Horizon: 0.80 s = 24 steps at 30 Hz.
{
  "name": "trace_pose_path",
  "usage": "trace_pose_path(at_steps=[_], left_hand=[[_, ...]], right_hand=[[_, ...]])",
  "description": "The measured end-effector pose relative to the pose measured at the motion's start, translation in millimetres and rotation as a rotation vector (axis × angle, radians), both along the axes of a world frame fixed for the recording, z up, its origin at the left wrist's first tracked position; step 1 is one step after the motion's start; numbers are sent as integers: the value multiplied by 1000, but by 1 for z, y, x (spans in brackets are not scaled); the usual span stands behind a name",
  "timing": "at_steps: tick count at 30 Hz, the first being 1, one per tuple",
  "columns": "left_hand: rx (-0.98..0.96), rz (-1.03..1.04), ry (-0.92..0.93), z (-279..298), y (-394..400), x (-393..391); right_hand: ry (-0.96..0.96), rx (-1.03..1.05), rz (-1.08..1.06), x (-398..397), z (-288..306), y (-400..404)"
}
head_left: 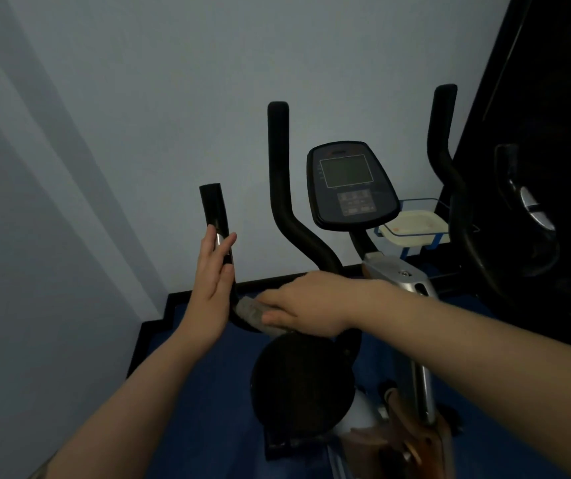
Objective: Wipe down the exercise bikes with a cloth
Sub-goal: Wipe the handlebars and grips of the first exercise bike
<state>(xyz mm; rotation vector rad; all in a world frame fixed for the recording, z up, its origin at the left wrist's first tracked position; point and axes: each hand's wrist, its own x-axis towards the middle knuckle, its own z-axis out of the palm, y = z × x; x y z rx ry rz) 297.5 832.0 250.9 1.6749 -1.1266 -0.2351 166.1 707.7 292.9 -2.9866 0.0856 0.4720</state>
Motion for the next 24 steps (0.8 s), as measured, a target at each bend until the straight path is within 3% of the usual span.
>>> trace_pose_path(at_steps=[2, 7, 14, 18, 22, 24], left_hand=[[-1, -4, 4, 0, 0, 2], [25, -2, -2, 0, -1, 4], [65, -31, 48, 2, 2, 5], [72, -56, 89, 4, 2, 5], [-1, 62, 408, 18, -10, 1], [0, 27, 454, 21, -6, -7]], right_hand=[[40, 36, -23, 6, 0, 4], [21, 600, -247, 32, 3, 15], [52, 345, -108, 11, -6, 2], [40, 377, -112, 25, -5, 8], [-107, 461, -224, 42, -10, 22], [-112, 389, -235, 36, -12, 22]])
